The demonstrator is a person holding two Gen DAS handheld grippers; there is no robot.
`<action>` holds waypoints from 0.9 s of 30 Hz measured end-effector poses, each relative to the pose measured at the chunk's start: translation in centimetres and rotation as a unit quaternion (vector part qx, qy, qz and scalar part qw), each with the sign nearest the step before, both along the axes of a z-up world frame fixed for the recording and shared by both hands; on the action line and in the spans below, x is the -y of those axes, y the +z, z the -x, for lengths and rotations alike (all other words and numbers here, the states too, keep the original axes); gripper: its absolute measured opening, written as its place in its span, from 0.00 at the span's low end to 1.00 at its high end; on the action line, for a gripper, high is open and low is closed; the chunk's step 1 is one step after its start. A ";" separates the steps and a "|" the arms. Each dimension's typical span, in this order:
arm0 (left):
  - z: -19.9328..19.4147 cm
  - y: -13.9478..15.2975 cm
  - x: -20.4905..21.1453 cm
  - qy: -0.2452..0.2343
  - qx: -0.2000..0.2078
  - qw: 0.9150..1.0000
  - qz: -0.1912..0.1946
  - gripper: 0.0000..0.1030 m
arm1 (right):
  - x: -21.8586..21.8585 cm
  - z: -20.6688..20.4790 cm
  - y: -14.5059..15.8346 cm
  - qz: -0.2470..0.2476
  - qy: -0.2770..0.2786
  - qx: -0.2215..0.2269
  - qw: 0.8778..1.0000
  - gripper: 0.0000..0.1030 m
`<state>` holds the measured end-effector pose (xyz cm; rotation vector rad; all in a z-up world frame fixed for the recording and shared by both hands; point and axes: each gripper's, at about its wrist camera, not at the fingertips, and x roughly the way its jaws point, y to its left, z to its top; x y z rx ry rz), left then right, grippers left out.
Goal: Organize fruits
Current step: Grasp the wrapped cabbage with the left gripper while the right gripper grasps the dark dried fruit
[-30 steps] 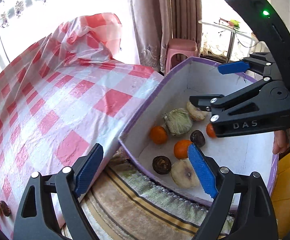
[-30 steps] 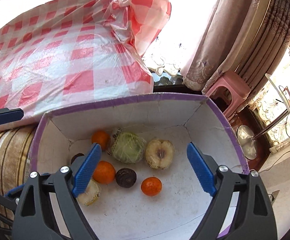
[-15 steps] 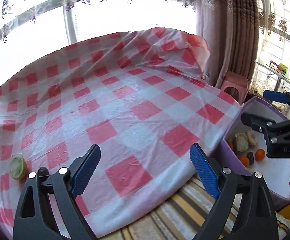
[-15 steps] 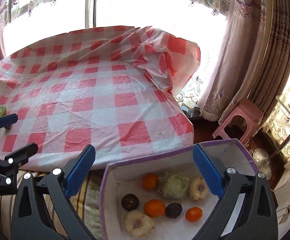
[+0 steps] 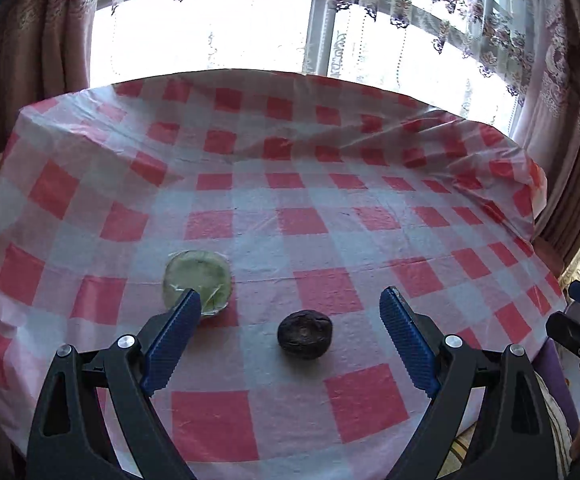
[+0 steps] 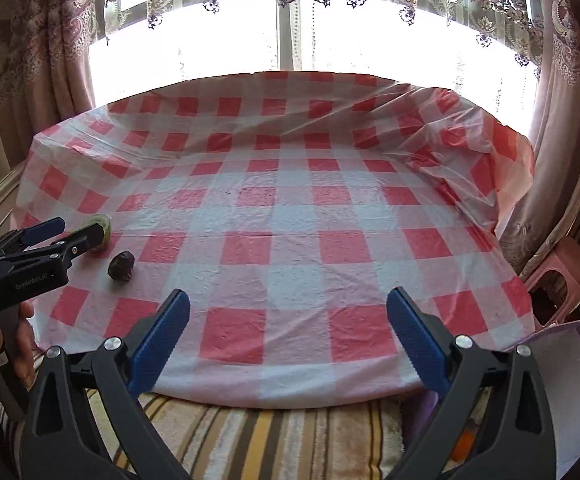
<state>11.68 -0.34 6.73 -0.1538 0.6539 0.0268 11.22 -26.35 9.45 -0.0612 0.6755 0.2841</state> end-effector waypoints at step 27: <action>-5.8 -5.8 -5.7 0.031 -0.095 0.995 -0.006 0.58 | -14.5 -3.7 -4.4 0.050 0.103 -0.041 0.993 0.98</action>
